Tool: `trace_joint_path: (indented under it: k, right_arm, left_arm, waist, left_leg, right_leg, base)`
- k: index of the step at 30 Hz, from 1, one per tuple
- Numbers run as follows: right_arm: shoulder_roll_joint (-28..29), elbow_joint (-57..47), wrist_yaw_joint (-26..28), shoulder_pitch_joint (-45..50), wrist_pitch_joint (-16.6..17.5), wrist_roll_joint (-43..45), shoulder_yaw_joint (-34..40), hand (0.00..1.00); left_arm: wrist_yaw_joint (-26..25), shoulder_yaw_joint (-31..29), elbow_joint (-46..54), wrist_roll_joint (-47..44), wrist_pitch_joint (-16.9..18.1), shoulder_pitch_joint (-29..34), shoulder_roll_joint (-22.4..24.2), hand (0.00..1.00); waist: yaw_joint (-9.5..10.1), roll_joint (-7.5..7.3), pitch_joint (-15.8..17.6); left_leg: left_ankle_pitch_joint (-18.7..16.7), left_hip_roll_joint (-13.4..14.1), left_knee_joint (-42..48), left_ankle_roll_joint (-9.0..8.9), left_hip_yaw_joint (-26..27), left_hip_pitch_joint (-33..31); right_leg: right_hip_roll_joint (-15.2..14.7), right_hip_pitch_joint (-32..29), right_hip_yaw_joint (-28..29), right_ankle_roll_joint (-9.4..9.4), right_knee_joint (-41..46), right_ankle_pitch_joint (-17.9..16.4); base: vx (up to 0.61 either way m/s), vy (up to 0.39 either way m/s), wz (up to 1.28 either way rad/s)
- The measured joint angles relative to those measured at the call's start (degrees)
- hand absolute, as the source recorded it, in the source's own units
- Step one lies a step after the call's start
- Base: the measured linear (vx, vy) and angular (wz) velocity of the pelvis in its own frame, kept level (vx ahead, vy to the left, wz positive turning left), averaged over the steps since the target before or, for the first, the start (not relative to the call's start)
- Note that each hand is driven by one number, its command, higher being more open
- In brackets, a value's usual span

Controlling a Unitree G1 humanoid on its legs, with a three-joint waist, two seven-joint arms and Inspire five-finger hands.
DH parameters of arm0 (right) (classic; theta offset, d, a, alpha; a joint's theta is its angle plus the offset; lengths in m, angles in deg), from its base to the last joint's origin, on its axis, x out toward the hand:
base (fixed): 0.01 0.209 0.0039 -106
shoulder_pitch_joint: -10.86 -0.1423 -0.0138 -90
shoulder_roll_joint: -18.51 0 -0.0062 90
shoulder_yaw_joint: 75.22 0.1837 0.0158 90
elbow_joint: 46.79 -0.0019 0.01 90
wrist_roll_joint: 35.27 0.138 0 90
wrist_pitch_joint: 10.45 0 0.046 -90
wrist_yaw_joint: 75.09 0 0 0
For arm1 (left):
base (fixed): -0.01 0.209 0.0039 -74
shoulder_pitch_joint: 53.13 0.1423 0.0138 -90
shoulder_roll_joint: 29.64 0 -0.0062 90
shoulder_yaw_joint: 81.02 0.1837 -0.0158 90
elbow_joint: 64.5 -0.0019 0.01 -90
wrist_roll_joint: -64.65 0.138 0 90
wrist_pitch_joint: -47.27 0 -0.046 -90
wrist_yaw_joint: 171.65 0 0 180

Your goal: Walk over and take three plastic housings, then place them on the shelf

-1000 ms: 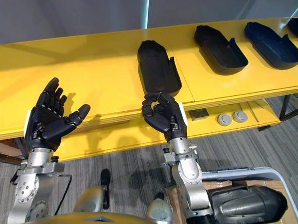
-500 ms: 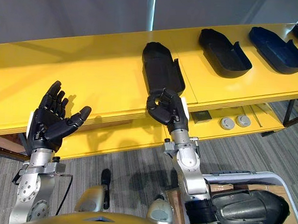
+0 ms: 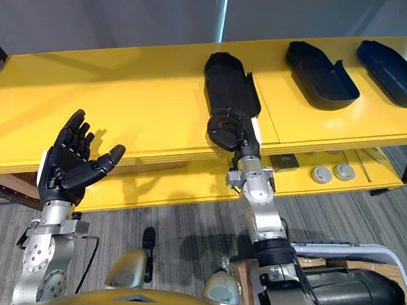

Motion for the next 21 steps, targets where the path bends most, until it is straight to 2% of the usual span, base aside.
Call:
trace_joint_path:
  k: [6, 9, 14, 21]
  right_arm:
    - [-0.2, 5.91, -1.0, -6.73, -0.95, 1.74, 0.91, 0.0]
    - [-1.63, 8.48, -0.84, -9.39, -0.98, 2.71, 1.27, 0.0]
    - [-2.34, 11.89, -0.48, -12.55, -0.94, 4.53, 1.56, 0.0]
    - [-2.06, 10.31, -1.29, -12.05, -0.77, 5.0, 1.5, 0.0]
  left_arm:
    - [0.18, -0.05, -0.01, -0.02, -0.02, -0.2, 0.01, 1.0]
    - [0.55, 0.05, -0.01, -0.03, -0.02, -0.71, 0.01, 1.0]
    - [0.59, -0.03, -0.03, -0.46, -0.02, -0.7, 0.01, 1.0]
    - [1.17, -0.02, -0.03, -0.39, 0.0, -0.7, 0.01, 1.0]
  waist:
    - [0.36, 1.19, 0.87]
    - [1.44, 1.47, 1.27]
    - [1.99, 1.4, 1.45]
    - [2.66, 0.91, 1.81]
  left_leg:
    - [0.23, -0.6, -0.02, 0.26, -0.69, -0.03]
    - [0.37, -0.62, -0.04, 0.39, -1.01, -0.22]
    - [0.81, -0.73, -0.14, 0.57, -1.71, -0.66]
    - [0.83, -0.72, -0.31, 0.54, -1.81, -0.64]
  right_leg:
    - [-0.69, 0.04, -0.76, 0.06, 0.95, -0.4]
    - [-0.72, 0.07, -1.2, 0.05, 0.97, -0.41]
    - [-0.75, 0.06, -1.92, -0.01, 1.13, -0.61]
    - [-0.76, 0.1, -2.1, 0.0, 1.05, -0.76]
  base:
    - [-0.02, -0.001, 0.06]
    - [-0.01, -0.008, 0.04]
    - [0.0, -0.017, 0.07]
    - [0.0, -0.003, 0.01]
